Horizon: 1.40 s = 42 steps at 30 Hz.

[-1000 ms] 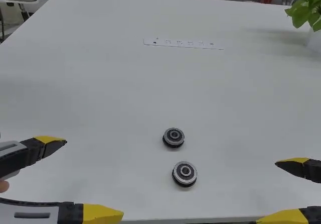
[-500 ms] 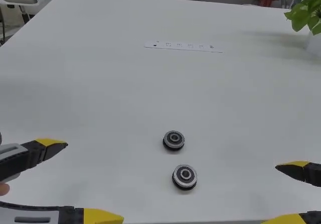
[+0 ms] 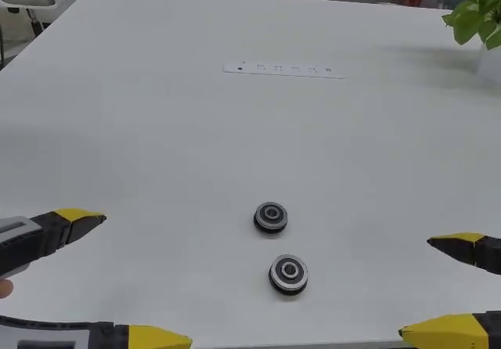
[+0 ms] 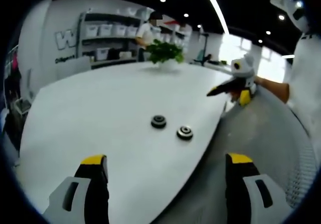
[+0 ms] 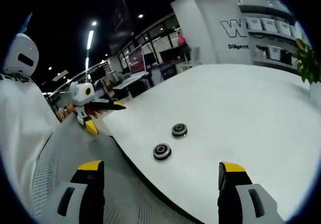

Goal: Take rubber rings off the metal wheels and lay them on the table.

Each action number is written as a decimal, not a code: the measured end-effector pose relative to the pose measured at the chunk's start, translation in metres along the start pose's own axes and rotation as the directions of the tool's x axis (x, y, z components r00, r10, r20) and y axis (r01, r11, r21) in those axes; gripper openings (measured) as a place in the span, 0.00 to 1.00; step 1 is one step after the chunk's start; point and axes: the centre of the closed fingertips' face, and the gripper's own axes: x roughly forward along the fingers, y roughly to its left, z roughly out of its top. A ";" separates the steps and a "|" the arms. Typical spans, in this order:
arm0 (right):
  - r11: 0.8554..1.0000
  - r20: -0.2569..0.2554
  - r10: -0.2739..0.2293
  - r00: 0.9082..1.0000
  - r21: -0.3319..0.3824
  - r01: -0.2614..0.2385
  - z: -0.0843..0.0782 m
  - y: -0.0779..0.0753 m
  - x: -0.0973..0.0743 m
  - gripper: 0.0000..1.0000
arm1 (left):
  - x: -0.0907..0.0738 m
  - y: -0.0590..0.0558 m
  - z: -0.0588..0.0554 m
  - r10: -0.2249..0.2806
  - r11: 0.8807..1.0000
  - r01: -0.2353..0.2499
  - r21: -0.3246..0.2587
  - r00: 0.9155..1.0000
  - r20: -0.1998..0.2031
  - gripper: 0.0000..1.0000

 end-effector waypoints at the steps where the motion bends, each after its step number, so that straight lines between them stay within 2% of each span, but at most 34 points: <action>1: 1.000 0.001 0.005 1.000 0.000 -0.005 0.001 0.001 0.000 0.95 | 0.000 -0.001 0.000 -0.002 1.000 0.002 0.009 1.000 -0.005 0.99; 3: 1.000 0.003 0.015 1.000 -0.021 -0.015 0.005 0.004 0.000 0.95 | 0.000 -0.001 0.002 -0.006 1.000 0.006 0.018 1.000 -0.011 1.00; 6: 0.999 0.012 0.016 1.000 -0.047 -0.016 0.014 0.004 0.000 0.94 | 0.001 -0.004 0.011 -0.021 1.000 0.021 0.023 1.000 0.009 0.99; 8: 0.998 0.039 0.015 0.999 -0.058 -0.013 0.025 0.003 0.001 0.93 | 0.003 -0.006 0.016 -0.033 0.999 0.033 0.034 0.999 0.015 0.98; 11: 0.996 0.051 0.017 0.999 -0.086 -0.012 0.034 0.001 0.006 0.91 | 0.007 -0.008 0.025 -0.046 0.995 0.046 0.087 0.999 0.004 0.98; 15: 0.992 0.055 -0.009 0.998 -0.127 0.016 0.044 -0.006 0.010 0.90 | 0.008 -0.012 0.040 -0.065 0.989 0.062 0.131 0.998 0.019 0.97; 19: 0.989 0.074 0.006 0.997 -0.150 0.005 0.058 -0.003 0.012 0.88 | 0.008 -0.013 0.053 -0.080 0.983 0.073 0.170 0.996 0.030 0.97; 29: 0.973 0.096 0.031 0.995 -0.232 -0.008 0.089 0.000 0.018 0.87 | 0.009 -0.010 0.076 -0.106 0.968 0.091 0.235 0.993 0.049 0.96; 36: 0.959 0.095 0.053 0.994 -0.282 -0.024 0.103 -0.001 0.023 0.85 | 0.011 -0.007 0.097 -0.122 0.958 0.093 0.269 0.988 0.091 0.97; 39: 0.953 0.090 0.068 0.994 -0.300 -0.038 0.106 0.001 0.025 0.85 | 0.012 -0.007 0.102 -0.130 0.956 0.100 0.276 0.987 0.095 0.97; 42: 0.939 0.075 0.092 0.993 -0.340 -0.062 0.110 0.005 0.029 0.84 | 0.014 -0.011 0.109 -0.149 0.946 0.111 0.304 0.983 0.103 0.97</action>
